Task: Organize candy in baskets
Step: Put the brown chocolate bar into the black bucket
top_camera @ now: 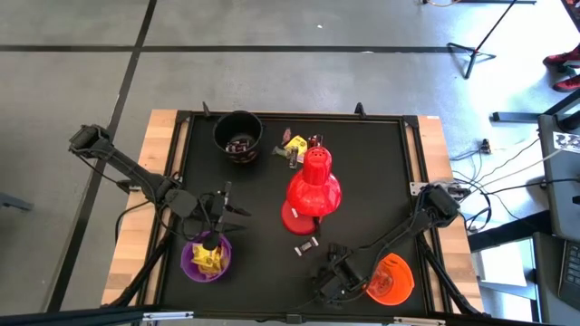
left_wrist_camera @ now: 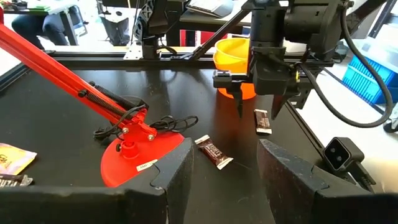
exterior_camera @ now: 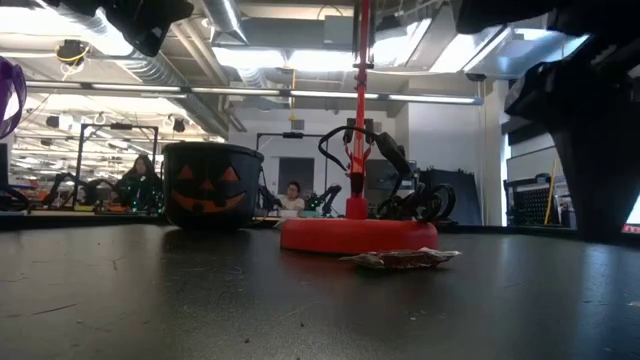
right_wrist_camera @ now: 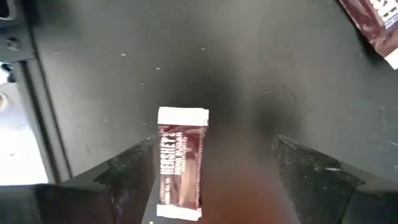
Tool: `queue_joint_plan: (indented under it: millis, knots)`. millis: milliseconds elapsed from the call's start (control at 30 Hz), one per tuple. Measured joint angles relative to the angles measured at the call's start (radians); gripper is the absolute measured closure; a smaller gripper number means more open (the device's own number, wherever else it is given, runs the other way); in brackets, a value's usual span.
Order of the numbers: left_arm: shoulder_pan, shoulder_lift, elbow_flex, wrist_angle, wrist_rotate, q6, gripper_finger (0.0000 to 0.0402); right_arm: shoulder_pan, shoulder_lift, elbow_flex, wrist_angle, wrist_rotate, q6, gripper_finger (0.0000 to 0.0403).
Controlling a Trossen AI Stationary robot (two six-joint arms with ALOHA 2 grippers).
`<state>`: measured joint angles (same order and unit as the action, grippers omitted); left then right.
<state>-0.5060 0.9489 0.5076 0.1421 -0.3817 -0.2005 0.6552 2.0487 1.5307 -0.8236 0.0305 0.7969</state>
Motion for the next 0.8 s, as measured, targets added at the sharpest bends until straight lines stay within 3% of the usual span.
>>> queue_joint_plan:
  millis: [600, 800]
  knots:
    - [0.000, 0.000, 0.000, -0.018, 0.001, -0.002, 0.0234, 0.000, 0.063, -0.001, -0.008, -0.030, -0.023, 0.0093]
    - [0.000, 0.000, 0.000, -0.024, -0.002, -0.001, 0.0234, 0.000, 0.068, 0.011, -0.086, 0.042, -0.044, 0.0147]
